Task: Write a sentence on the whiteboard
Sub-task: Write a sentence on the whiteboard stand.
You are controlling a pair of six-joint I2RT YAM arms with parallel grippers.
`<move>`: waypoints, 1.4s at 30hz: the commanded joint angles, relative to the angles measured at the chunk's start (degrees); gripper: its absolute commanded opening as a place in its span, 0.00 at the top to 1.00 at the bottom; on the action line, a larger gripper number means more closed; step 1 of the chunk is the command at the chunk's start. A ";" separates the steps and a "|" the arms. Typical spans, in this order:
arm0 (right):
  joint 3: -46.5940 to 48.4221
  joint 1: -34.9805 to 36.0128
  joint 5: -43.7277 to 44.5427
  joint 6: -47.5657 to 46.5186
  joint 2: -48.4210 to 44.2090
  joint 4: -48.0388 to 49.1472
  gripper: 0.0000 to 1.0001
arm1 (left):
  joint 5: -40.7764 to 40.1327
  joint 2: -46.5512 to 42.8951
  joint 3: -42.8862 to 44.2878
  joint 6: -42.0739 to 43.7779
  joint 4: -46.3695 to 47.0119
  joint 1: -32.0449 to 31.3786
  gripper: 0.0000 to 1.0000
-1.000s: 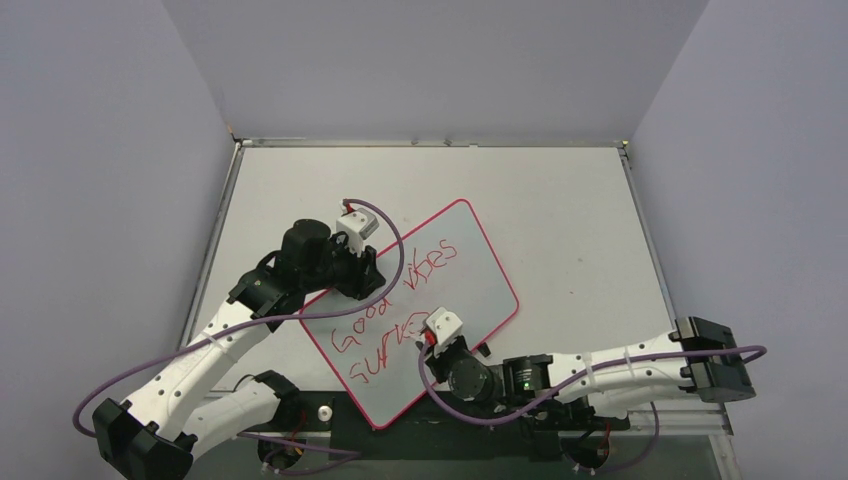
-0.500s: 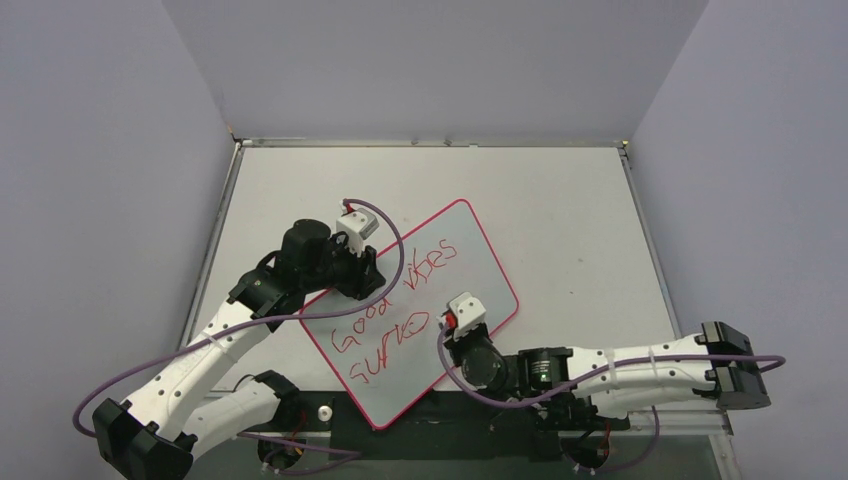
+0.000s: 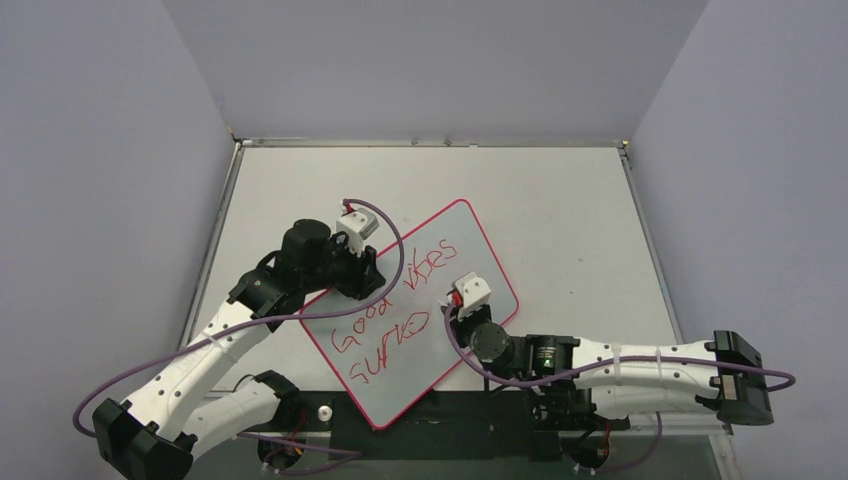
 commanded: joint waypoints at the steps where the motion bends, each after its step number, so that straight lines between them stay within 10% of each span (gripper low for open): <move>1: 1.31 -0.31 -3.62 -2.45 1.43 5.74 1.00 | -3.43 -0.83 1.35 2.35 3.06 0.08 1.00; 42: -6.94 -0.99 -5.67 4.68 -3.05 2.85 1.00 | -3.44 -0.54 1.36 2.35 2.95 0.08 1.00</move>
